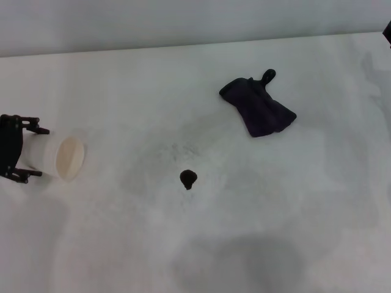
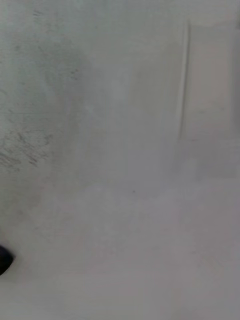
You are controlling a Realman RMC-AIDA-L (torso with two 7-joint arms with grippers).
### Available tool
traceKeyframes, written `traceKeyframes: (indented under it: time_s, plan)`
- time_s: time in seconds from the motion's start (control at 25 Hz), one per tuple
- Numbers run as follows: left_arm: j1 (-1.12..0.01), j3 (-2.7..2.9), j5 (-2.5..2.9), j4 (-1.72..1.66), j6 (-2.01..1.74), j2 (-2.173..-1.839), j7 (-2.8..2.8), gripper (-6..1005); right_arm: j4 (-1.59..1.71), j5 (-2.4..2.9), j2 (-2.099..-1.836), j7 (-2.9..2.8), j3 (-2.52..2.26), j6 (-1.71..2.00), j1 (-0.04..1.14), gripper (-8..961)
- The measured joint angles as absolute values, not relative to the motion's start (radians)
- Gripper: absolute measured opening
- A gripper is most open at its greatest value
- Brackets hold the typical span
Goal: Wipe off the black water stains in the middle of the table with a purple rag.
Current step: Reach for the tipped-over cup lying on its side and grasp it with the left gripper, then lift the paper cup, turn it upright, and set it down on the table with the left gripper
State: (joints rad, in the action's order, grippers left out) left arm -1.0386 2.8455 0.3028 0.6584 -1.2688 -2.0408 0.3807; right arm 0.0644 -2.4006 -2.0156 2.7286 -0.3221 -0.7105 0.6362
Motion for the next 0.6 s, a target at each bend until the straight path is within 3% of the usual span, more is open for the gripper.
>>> traceKeyframes:
  time_s: [0.16,0.6]
  plan:
    - [-1.037,2.845,0.300,0.658,-1.272,-2.044,0.373,860,0.064,-2.401,-2.016,2.730,-0.322,-0.714,0.635,828]
    - [-1.033,2.846,0.171,0.669,-1.297,-2.054,0.438,701,0.074,-2.401,-2.014,2.734,-0.323,-0.714,0.625,828]
